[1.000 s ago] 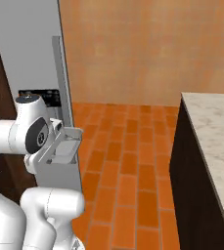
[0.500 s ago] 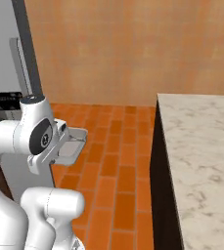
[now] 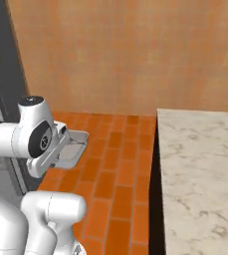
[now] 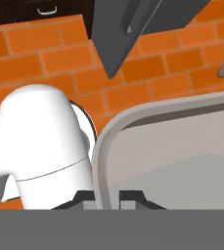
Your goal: Take the meat container that has the fish and place it on the second highest rack of the freezer. Then take the vegetable container that has the lemon wedge and corn and place it on the highest rack of the freezer.
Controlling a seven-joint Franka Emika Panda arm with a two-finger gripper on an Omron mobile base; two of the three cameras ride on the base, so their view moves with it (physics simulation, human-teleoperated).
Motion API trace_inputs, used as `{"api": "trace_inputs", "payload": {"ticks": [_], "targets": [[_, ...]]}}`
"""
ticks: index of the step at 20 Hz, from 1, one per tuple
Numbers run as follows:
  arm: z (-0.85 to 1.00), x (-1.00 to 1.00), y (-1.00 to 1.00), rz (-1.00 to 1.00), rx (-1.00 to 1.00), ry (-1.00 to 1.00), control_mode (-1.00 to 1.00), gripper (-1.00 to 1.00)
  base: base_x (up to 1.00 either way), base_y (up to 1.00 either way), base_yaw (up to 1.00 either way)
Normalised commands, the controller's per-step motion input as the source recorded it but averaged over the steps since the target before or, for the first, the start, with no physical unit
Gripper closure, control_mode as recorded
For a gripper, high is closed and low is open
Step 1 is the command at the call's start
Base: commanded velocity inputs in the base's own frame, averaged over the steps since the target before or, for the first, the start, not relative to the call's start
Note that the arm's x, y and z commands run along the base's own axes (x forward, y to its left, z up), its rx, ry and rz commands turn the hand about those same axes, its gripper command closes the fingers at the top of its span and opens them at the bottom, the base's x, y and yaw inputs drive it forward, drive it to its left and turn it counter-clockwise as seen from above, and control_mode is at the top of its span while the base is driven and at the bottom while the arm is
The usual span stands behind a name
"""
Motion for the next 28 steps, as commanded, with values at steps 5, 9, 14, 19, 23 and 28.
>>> {"api": "trace_inputs", "payload": {"ticks": [5,9,14,19,23,28], "targets": [[0.0,0.0,0.0,0.0,0.0,0.0,1.0,1.0,0.92,-0.36,0.05],[0.0,0.0,0.0,0.0,0.0,0.0,1.0,1.0,1.0,-0.09,0.04],[0.0,0.0,0.0,0.0,0.0,0.0,1.0,1.0,1.0,-0.03,0.03],[0.0,0.0,0.0,0.0,0.0,0.0,1.0,1.0,1.0,-0.02,0.1],[0.0,0.0,0.0,0.0,0.0,0.0,1.0,1.0,0.84,-0.01,0.37],[0.0,0.0,0.0,0.0,0.0,0.0,1.0,1.0,0.02,0.0,0.76]]}}
